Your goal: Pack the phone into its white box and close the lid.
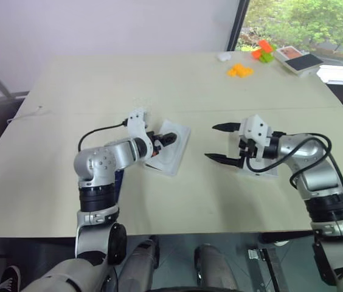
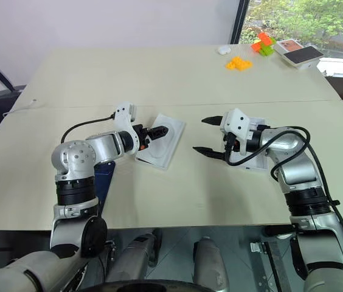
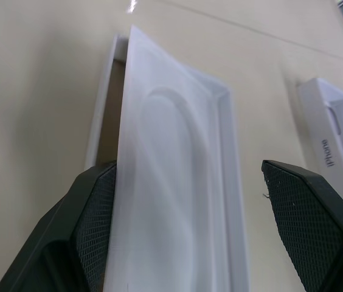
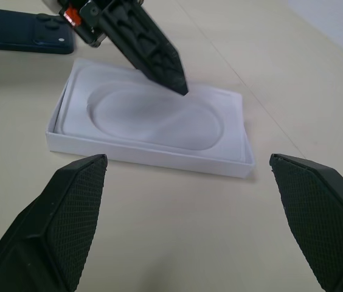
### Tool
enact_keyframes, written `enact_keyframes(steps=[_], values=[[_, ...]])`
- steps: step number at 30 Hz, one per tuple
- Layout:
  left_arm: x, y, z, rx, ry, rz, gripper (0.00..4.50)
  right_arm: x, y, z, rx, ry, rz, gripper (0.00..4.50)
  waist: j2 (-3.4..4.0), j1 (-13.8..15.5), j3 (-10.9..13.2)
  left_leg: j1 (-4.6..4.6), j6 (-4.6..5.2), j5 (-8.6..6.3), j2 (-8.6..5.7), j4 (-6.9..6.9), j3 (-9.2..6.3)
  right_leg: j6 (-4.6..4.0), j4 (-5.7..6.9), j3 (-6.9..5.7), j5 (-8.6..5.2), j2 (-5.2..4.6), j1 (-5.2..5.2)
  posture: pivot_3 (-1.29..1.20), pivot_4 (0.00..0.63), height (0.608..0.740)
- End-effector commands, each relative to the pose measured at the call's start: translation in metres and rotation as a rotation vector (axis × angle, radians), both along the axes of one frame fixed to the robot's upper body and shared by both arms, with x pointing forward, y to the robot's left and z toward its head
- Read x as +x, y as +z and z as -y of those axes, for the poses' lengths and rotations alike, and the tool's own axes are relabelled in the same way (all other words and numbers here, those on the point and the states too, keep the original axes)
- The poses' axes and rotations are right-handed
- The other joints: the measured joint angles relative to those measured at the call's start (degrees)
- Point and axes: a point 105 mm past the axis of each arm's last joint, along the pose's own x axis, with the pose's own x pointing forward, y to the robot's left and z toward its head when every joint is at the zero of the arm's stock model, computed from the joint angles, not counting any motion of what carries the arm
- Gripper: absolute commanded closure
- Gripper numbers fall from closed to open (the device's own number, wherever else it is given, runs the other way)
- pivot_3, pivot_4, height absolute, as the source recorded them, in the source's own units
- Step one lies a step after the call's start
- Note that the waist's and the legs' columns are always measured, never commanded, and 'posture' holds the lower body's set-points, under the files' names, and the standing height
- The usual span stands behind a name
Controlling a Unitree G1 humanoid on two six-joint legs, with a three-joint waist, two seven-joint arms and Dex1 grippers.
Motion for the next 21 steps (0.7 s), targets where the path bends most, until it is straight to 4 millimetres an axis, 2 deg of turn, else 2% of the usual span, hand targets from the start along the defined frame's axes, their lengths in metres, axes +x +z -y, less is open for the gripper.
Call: enact_keyframes(steps=[1,18,20,21], values=[[-0.002,0.020,0.002,-0.009,-0.018,0.069,0.65,0.002,0.013,-0.002,0.011,0.010,0.051,0.00,0.00,0.0,0.0,0.00,0.00,0.00,0.00,0.00,0.00,0.00,0.00,0.00,0.00,0.00,-0.01,0.00,0.150,0.740],[-0.006,0.038,-0.021,0.017,0.009,0.132,0.65,0.004,0.013,-0.004,0.019,0.010,0.054,0.00,-0.01,0.0,0.0,0.00,0.00,0.00,0.00,-0.01,0.00,0.00,0.00,0.00,0.00,0.01,-0.01,0.00,0.150,0.740],[-0.005,0.030,-0.017,0.017,0.013,0.113,0.65,0.004,0.014,-0.005,0.022,0.010,0.057,0.00,-0.01,0.0,0.0,0.00,0.00,0.00,0.00,-0.01,0.00,0.00,0.00,0.00,0.00,0.01,-0.01,0.00,0.150,0.740],[-0.004,0.027,-0.015,0.010,0.014,0.113,0.89,0.005,0.015,-0.006,0.022,0.010,0.059,0.00,-0.01,0.0,0.0,0.00,0.00,0.00,0.00,-0.01,0.00,0.00,0.00,0.00,0.00,0.01,0.00,0.00,0.150,0.740]])
